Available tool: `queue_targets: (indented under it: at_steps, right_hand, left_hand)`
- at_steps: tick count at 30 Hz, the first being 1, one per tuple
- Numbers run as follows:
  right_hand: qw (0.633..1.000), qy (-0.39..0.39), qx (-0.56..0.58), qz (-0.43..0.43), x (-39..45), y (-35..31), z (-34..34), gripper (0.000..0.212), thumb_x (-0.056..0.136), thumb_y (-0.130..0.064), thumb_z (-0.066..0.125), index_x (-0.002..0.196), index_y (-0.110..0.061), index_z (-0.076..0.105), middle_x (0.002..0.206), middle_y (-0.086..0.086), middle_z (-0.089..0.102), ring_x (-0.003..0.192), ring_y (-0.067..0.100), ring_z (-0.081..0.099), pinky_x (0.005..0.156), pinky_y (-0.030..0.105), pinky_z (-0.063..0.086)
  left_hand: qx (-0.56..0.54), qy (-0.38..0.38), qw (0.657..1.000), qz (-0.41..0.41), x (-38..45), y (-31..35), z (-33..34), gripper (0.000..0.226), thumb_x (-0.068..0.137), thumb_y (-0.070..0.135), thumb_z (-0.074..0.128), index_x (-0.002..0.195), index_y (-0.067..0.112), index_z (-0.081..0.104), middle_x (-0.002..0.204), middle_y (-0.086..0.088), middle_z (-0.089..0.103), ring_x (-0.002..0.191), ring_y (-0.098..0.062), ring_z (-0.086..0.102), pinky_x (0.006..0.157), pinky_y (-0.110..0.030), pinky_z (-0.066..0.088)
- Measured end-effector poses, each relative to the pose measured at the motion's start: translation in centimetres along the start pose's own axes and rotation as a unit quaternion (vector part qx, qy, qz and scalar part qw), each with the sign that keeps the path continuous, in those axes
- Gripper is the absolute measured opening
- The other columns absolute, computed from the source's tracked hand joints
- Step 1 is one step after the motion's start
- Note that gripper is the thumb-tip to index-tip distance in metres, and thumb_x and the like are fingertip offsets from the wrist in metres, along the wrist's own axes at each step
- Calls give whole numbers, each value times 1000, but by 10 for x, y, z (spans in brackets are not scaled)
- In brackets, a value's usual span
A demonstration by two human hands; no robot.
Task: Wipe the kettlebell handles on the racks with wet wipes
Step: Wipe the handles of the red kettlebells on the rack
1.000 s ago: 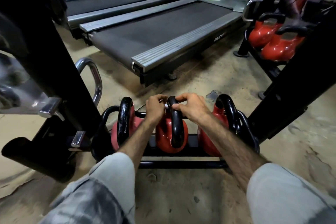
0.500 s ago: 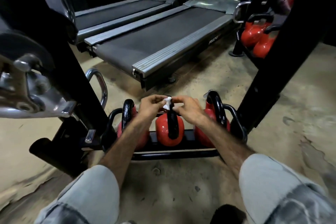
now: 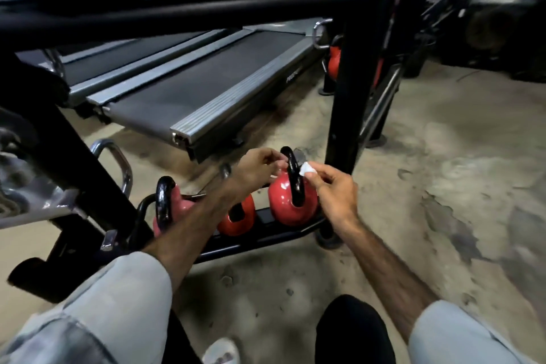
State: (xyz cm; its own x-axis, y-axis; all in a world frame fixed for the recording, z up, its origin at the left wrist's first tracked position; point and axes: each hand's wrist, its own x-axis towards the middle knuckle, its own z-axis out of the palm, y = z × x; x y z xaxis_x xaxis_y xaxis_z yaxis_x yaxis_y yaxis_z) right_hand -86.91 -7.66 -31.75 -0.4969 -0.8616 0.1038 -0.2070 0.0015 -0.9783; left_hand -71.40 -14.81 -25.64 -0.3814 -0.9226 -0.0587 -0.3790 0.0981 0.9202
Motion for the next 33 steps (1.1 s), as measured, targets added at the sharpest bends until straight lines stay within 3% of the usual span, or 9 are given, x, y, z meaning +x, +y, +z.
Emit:
queue_targets:
  at_steps: [2,5,9,13,16,19,22,28,33]
  right_hand:
    - [998,46,-12,38,2,24,-5,29,76,-40,71,104,-34,74,92,-15,75,93,4,69,97,37,53]
    - [996,70,-18,43,4,57,-1,24,83,-31,71,106,-35,73,94,-13,75,98,8,69,99,37,51]
    - [998,15,-52,26,8,75,20,17,91,-39,62,104,-37,72,97,-12,75,99,5,66,97,32,50]
    - [997,54,-8,53,3,94,28,20,94,-36,60,88,-27,77,80,-18,72,85,-3,63,83,24,49]
    - [993,73,39,89,-2,107,32,18,92,-40,62,88,-32,78,83,-21,73,92,-2,66,92,28,51]
    - [987,99,55,114,-4,105,38,14,90,-40,65,92,-34,77,84,-20,73,94,1,66,94,28,50]
    - [987,132,76,54,1,92,48,14,85,-21,74,96,-27,78,100,-15,72,100,0,65,94,24,50]
    - [990,129,60,-1,-2,96,46,27,82,-16,76,95,-40,74,101,-11,72,99,4,66,91,26,52]
    - [989,127,62,37,-9,110,47,36,81,-3,74,101,-34,74,101,-11,74,100,2,67,98,32,52]
  left_hand:
    - [103,10,994,40,9,-14,11,13,90,6,59,94,13,69,93,-6,70,77,-10,62,73,-22,55]
    - [220,-3,970,106,16,-35,28,27,88,-3,55,109,9,67,108,-6,68,93,-16,63,77,-4,41]
    - [324,-50,933,147,36,-44,41,43,88,-4,53,130,6,57,144,-14,46,134,-23,43,107,-15,24]
    - [326,-61,933,138,54,-47,47,46,88,-5,55,133,3,53,150,-11,37,129,-24,49,93,-12,40]
    - [324,-54,934,141,57,-54,50,48,86,-3,59,133,2,53,151,-11,37,133,-24,45,107,-31,42]
    - [321,-37,934,154,57,-59,50,47,88,0,60,134,3,52,151,-9,37,135,-20,42,113,-24,32]
    - [320,-32,933,163,57,-61,49,45,90,2,59,134,4,51,150,-6,38,136,-17,41,108,-12,26]
    - [273,-32,950,148,63,-62,44,48,81,5,72,128,8,59,145,-4,46,132,-17,46,110,-30,39]
    - [274,-25,951,141,66,-62,40,45,81,5,71,125,11,62,144,-2,47,129,-13,49,97,2,24]
